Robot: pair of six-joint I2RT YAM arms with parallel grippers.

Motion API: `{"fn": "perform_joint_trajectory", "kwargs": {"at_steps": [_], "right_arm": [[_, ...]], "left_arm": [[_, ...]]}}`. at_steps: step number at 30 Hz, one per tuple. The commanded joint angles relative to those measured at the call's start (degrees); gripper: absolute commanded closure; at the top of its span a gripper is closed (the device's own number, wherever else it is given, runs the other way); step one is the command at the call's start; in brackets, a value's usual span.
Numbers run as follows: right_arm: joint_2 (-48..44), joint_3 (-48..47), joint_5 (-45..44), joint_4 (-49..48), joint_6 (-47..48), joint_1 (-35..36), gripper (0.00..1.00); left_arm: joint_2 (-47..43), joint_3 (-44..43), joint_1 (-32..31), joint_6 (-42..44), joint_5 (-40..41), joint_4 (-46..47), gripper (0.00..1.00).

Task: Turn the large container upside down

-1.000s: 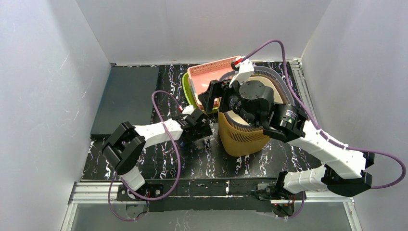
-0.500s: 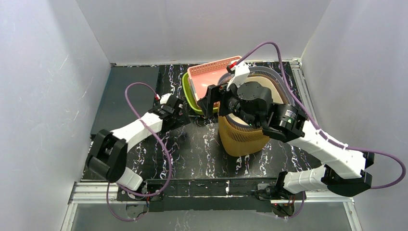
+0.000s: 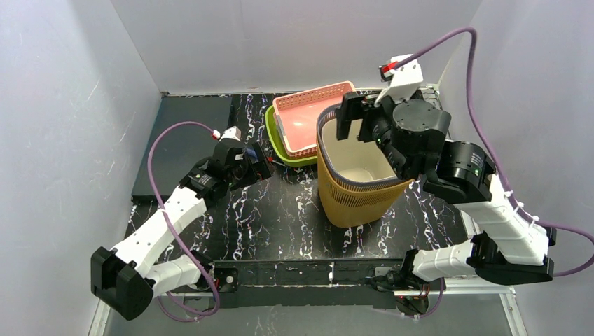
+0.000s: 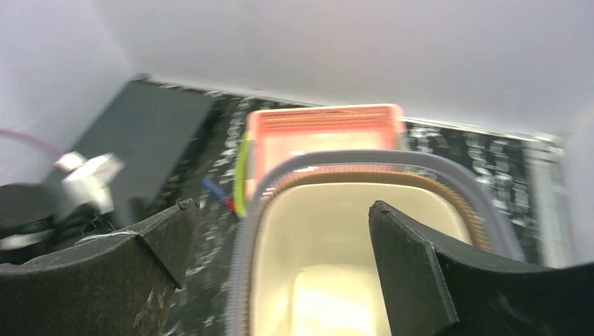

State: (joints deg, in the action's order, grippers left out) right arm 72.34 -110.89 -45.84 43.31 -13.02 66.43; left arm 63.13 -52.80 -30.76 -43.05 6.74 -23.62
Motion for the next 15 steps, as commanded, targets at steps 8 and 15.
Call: {"fn": "perform_joint_trajectory", "kwargs": {"at_steps": [8, 15], "right_arm": [[-5.45, 4.07, -39.46, 3.32, 14.49, 0.01, 0.01], [-3.68, 5.41, -32.33, 11.93, 10.24, -1.47, 0.01]], "left_arm": [[-3.13, -2.04, -0.11, -3.96, -18.45, 3.54, 0.02], [-1.26, -8.79, -1.00, -4.51, -21.41, 3.86, 0.02]]}}
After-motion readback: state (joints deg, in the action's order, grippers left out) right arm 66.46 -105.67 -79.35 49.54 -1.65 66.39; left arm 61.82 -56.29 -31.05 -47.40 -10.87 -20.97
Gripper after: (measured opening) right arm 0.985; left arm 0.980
